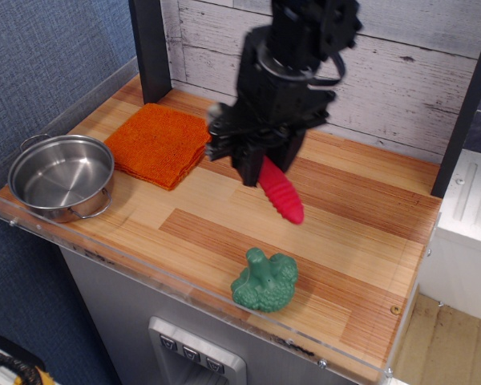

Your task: Put the red spoon into the pot

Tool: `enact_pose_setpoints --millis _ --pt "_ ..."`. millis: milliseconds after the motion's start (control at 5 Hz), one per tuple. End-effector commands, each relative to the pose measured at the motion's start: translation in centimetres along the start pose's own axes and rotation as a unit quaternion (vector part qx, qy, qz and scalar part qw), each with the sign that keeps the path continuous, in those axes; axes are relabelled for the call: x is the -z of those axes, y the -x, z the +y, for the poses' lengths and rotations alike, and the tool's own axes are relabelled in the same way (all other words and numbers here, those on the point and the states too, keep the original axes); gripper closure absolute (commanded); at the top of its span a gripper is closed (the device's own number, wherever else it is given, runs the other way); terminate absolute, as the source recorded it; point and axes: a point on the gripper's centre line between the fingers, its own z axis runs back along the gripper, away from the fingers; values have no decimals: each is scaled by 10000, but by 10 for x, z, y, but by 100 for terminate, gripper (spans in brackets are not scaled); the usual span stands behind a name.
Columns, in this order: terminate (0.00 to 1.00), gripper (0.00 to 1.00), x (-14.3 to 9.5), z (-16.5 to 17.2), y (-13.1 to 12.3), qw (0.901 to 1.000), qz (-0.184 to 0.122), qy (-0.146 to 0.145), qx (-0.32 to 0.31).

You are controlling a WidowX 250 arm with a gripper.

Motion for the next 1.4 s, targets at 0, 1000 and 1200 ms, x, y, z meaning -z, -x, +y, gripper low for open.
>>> enact_pose_setpoints --millis 0,1000,1200 --pt "0 100 -5 40 -12 9846 211 -105 -1734" --pt "0 100 46 103 -89 9650 708 -88 -2522" --pt "0 100 59 108 -100 9614 905 23 -2597"
